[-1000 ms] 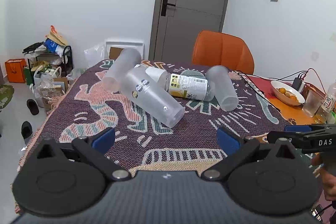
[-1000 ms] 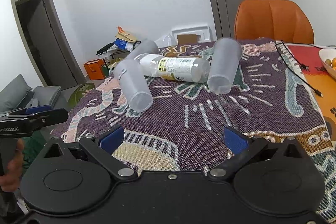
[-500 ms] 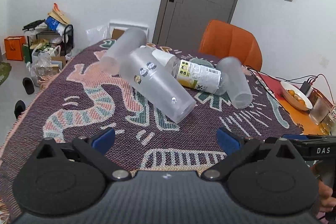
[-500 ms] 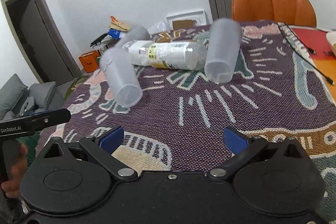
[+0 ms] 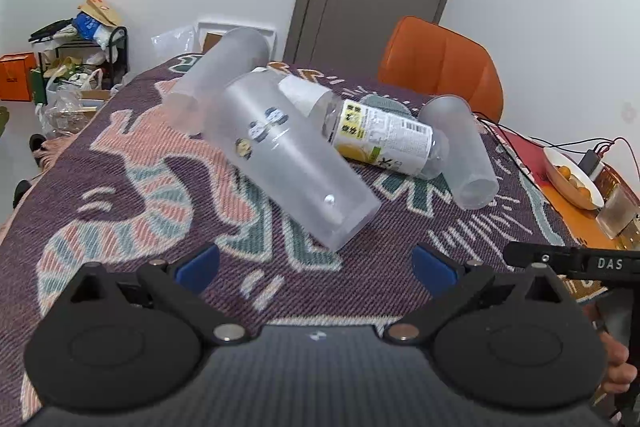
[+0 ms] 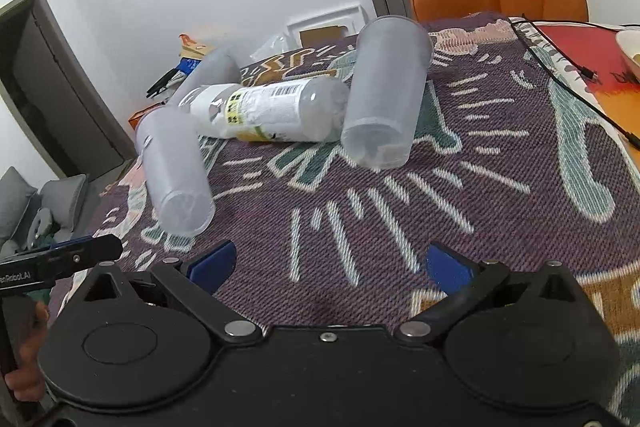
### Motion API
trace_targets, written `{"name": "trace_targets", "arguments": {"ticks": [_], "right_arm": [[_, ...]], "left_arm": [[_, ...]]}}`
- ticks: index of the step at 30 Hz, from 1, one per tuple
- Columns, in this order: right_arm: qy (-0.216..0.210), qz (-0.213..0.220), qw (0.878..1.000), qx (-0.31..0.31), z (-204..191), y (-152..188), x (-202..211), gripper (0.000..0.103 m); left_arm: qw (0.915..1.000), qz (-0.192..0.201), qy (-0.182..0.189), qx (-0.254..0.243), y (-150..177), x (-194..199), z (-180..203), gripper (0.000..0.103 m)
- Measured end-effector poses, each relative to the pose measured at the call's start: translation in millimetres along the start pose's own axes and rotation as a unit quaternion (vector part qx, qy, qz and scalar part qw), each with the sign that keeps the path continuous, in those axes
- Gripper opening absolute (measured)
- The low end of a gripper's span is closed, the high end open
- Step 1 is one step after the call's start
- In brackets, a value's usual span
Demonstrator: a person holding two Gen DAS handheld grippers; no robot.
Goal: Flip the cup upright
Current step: 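Close the right gripper around the body of the frosted cup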
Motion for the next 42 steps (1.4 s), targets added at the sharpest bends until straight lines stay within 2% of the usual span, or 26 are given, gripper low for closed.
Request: {"name": "trace_targets", "arguments": {"ticks": [17,20,22,33,35,36,37,39,42], "right_arm": [[0.008,0.024,0.999,0.021,8.5,-51.4,-21.3,0.103],[0.013,0.027,0.999,0.024,9.8,-58.7,-26.8,0.101],[0.017,0.023,0.999,0.024,11.7,-62.1,-32.1,0.095],[0.031,0.01,0.999,0.021,21.8,-67.2,-56.6,0.091],[0.031,0.008,0.999,0.019,24.9,-67.9,-61.1,0.089],[0.031,0.006,0.999,0.018,26.6,-68.0,-64.3,0.084],[0.031,0.002,0.999,0.015,29.3,-67.6,-68.5,0.072],[0.036,-0.009,0.999,-0.003,37.5,-66.7,-75.6,0.056],[0.031,0.003,0.999,-0.007,40.7,-63.6,-71.9,0.053]], "left_arm": [[0.9996,0.018,0.013,-0.019,-48.7,-26.3,24.6,0.101],[0.9994,0.021,0.015,-0.022,-54.5,-29.9,29.2,0.101],[0.9993,0.023,0.015,-0.025,-57.9,-32.9,32.1,0.101],[0.9992,0.019,0.016,-0.032,-68.1,-49.7,41.5,0.101],[0.9992,0.017,0.016,-0.033,-69.4,-52.6,43.2,0.101],[0.9992,0.016,0.017,-0.032,-69.3,-53.5,43.2,0.101],[0.9992,0.014,0.018,-0.031,-69.6,-54.5,43.6,0.101],[0.9993,0.013,0.018,-0.031,-70.9,-56.9,45.9,0.101],[0.9991,0.017,0.015,-0.037,-71.5,-57.7,49.6,0.101]]}}
Point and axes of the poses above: each gripper's, at about its wrist camera, not at the fingertips, and x roughly against the way its jaws point, z to its right, y to its underside, the point moved 1 cm from there along -x, roughly the way its jaws point, and after that the axes turned 7 degrees about -y, right-handed, at the moved point
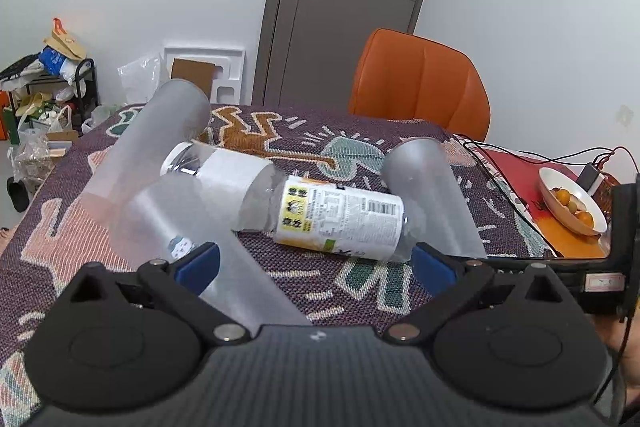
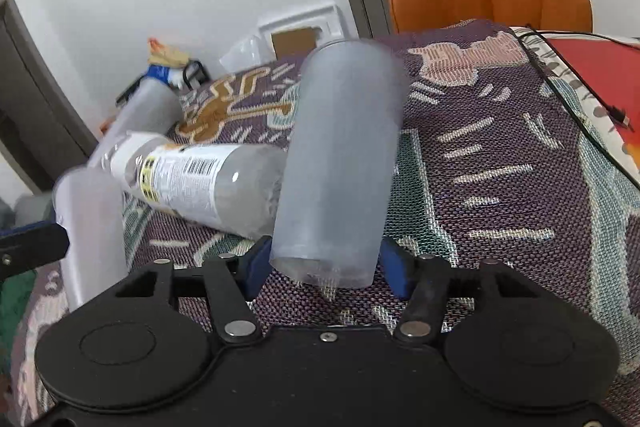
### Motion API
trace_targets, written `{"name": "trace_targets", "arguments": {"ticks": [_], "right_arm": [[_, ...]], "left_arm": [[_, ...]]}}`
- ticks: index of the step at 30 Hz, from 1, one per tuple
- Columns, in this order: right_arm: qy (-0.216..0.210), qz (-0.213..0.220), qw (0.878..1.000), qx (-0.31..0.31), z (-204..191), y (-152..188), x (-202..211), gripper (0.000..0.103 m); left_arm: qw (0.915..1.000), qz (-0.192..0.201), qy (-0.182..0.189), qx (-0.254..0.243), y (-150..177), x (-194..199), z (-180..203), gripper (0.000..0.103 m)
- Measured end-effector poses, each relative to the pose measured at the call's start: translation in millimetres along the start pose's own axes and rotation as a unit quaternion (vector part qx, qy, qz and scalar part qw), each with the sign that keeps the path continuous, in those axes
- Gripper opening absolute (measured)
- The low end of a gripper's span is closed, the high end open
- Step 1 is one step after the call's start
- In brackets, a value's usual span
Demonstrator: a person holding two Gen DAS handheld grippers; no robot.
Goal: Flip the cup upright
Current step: 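Close the right gripper around the body of the frosted cup, then lift the frosted cup off the blanket and turn it with the right gripper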
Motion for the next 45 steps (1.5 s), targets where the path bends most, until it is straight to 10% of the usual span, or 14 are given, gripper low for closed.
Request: {"name": "trace_targets", "arguments": {"ticks": [14,19,23,32,34,45], "right_arm": [[0.007,-0.006,1.0,0.003,5.9,18.4,31.0,0.053],[0.009,0.003,1.0,0.011,-0.1,16.8,33.2,0.087],[0.015,0.009,1.0,0.025,-5.0,5.1,26.5,0.092],[0.037,0.0,0.998,0.046,-9.2,-4.1,0.6,0.09],[0.04,-0.005,0.998,0.05,-8.1,-3.2,-4.0,0.059],[0.024,0.043,0.998,0.032,-9.0,5.1,41.5,0.057]], "left_arm": [[0.9999,-0.014,0.008,-0.004,10.4,1.6,15.4,0.101],[0.9998,-0.016,0.01,-0.008,12.1,3.5,17.2,0.101],[0.9999,-0.011,0.01,-0.006,10.0,6.1,13.9,0.101],[0.9998,-0.016,0.007,0.003,7.5,-2.1,7.6,0.101],[0.9999,-0.014,0.007,0.002,7.1,-3.2,9.0,0.101],[0.9998,-0.011,0.016,-0.004,9.0,9.0,20.4,0.101]]}}
Point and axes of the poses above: each gripper's, at about its wrist camera, not at the fingertips, and x roughly against the way its jaws point, z to its right, y to its underside, the point moved 1 cm from there along -x, roughly the way its jaws point, and after that the axes turned 7 degrees about -y, right-handed, at the moved point
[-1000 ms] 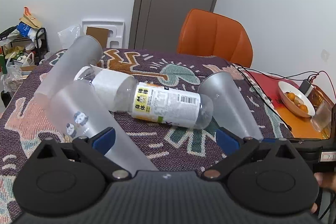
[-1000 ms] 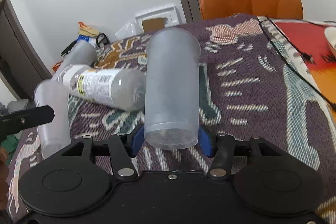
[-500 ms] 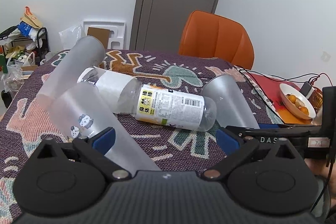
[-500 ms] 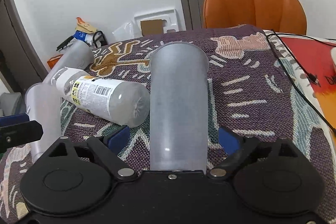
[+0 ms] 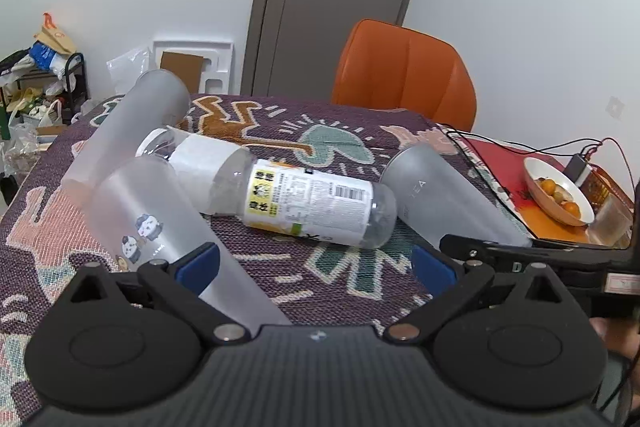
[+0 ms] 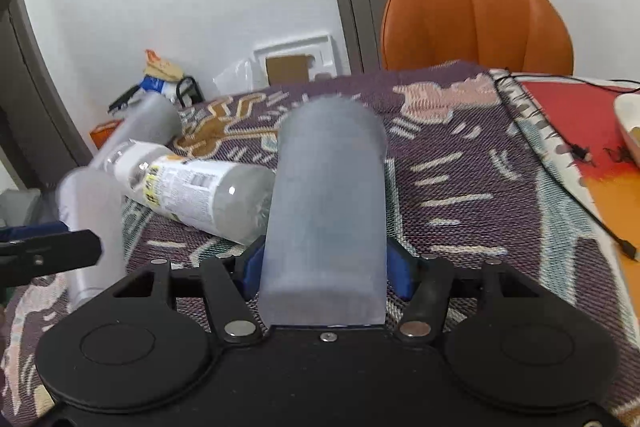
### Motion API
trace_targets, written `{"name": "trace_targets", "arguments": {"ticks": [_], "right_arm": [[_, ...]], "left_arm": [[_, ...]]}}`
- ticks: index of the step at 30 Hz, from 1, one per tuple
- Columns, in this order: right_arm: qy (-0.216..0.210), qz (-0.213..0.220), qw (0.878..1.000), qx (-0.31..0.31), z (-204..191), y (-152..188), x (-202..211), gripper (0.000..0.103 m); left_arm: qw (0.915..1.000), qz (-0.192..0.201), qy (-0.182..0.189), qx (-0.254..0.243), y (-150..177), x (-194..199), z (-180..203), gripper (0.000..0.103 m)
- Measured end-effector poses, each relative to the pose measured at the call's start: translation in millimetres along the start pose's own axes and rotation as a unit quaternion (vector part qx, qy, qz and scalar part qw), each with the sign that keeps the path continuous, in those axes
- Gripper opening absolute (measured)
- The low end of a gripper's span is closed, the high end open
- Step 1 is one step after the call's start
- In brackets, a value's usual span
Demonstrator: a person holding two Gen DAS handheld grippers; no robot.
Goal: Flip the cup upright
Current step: 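Lift the frosted cup off the blanket and turn it with the right gripper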
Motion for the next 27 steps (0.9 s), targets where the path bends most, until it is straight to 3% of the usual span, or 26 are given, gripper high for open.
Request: {"name": "trace_targets", "arguments": {"ticks": [8,27], "right_arm": [[-0.007,0.029,0.999,-0.014,0.4,3.2,28.6,0.056],[-0.014,0.084,0.996,-0.021,-8.6,18.6,79.9,0.056]], "left_arm": [[0.9999,0.01,0.006,-0.01,5.3,18.2,9.9,0.101],[0.9988,0.042,-0.019,0.013,23.4,71.7,-13.2,0.101]]}}
Point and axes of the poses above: each gripper's, at about its wrist camera, not at the fingertips, and x roughly against the way its jaws point, z to its right, y to its underside, the point moved 1 cm from there along -x, roughly the way its jaws point, and after that the axes turned 7 degrees about -y, right-handed, at the moved point
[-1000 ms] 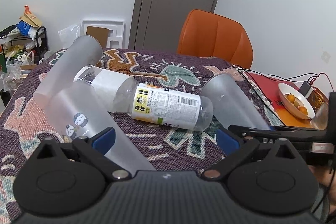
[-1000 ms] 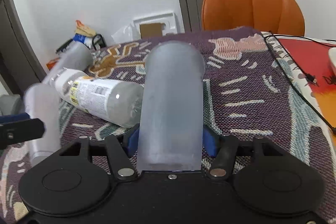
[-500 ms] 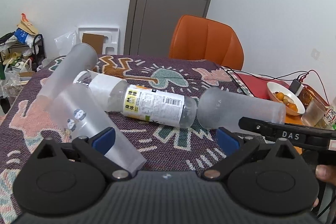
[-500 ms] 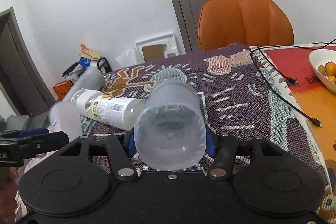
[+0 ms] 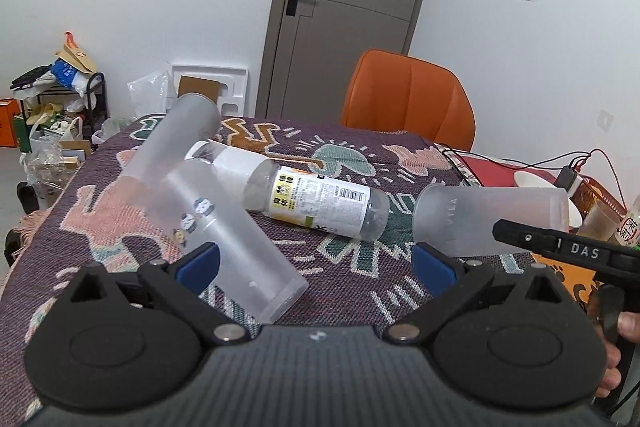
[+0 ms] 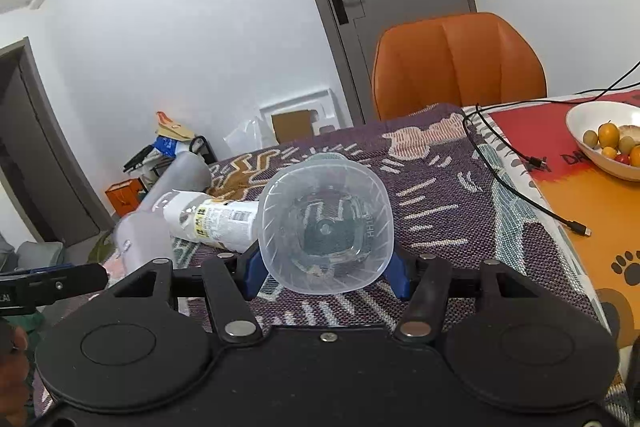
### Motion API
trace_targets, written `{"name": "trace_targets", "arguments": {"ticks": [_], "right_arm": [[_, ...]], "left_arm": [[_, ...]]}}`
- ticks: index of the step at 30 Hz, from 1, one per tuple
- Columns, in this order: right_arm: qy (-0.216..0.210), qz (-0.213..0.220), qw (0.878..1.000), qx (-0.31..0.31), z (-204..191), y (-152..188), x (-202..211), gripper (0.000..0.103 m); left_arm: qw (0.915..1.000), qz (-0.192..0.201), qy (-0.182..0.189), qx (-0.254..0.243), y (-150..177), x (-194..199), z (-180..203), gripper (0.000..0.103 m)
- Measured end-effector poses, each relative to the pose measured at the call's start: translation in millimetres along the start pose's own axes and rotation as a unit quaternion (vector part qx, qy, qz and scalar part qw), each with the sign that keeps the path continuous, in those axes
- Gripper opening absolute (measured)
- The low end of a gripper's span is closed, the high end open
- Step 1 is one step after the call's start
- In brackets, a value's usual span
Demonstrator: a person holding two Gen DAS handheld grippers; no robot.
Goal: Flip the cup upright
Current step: 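Lift the frosted cup off the blanket and turn it with the right gripper, then carry the cup to the left gripper while the left gripper grasps it and the right releases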
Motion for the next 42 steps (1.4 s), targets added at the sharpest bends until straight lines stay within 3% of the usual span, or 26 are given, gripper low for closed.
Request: {"name": "trace_targets", "arguments": {"ticks": [11,24,34,42], "right_arm": [[-0.041,0.009,0.999,0.02,-33.6,13.2,26.6,0.056],[-0.101,-0.025,0.993,0.054,-91.1,51.7,25.2,0.056],[-0.109,-0.095,0.988,0.06,-105.1,90.3,5.9,0.057],[-0.107,-0.131,0.983,0.065,-108.1,98.6,4.7,0.059]], "left_arm": [[0.9996,0.014,-0.014,0.019,18.9,33.2,-18.3,0.101],[0.9985,0.002,-0.036,0.041,56.2,63.8,-48.4,0.101],[0.997,-0.016,-0.051,0.056,70.1,66.0,-64.9,0.101],[0.998,-0.023,-0.042,0.04,75.8,63.2,-57.3,0.101]]}}
Point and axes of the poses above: each gripper's, at about its wrist camera, not at the fingertips, and x roughly against the way its jaws point, z to its right, y to its underside, the point moved 1 cm from there along -x, roughly the way its jaws point, and after that the axes turned 7 degrees about -y, right-handed, at the moved point
